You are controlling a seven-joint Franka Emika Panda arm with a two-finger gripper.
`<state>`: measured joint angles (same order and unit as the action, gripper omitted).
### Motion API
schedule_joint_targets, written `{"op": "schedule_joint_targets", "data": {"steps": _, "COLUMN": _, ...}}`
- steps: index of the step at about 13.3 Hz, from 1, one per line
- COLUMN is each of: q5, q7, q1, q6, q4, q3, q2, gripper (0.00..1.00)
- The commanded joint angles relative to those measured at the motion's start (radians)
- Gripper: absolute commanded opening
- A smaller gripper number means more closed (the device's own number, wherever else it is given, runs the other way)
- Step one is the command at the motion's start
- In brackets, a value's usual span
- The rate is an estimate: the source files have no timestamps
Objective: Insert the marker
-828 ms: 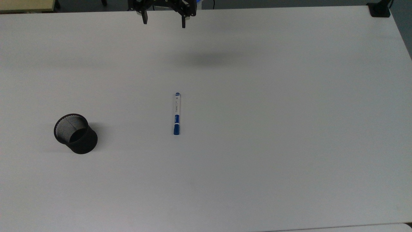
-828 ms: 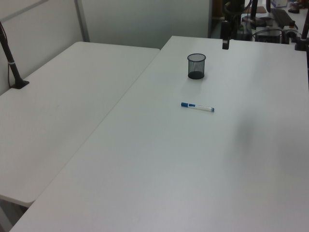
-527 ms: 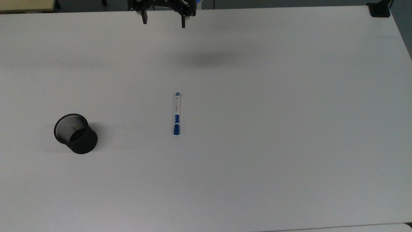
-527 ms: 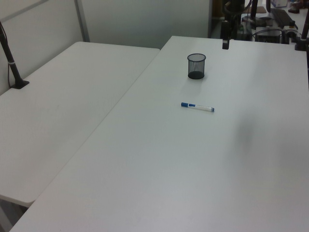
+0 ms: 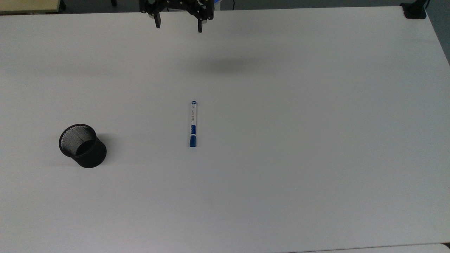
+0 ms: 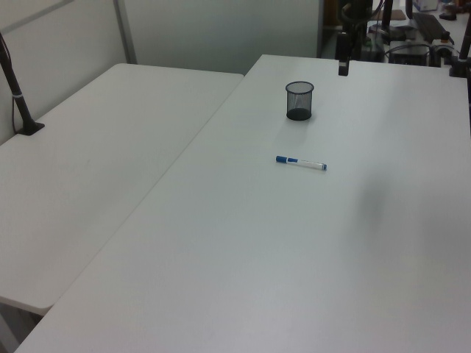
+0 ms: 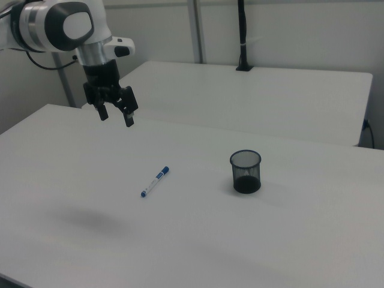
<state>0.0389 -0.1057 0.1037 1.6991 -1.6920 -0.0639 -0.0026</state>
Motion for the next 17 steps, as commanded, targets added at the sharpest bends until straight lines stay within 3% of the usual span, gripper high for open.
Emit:
{"op": "schedule_joint_targets", "data": {"steps": 1, "q5": 0.003, "q7": -0.009, "q1": 0.001, "q6": 0.1, "q4": -0.002, "q3": -0.004, "q2": 0.061, "gripper": 1.0}}
{"op": "schedule_joint_targets", "data": {"steps": 12, "q5": 0.003, "q7": -0.019, "q1": 0.001, "q6": 0.464, "q4": 0.018, "q3": -0.005, "q2": 0.386, "gripper": 0.98}}
{"op": "schedule_joint_targets", "data": {"steps": 17, "q5": 0.004, "q7": -0.022, "q1": 0.008, "q6": 0.539, "q4": 0.018, "q3": -0.004, "q2": 0.452, "gripper": 0.67}}
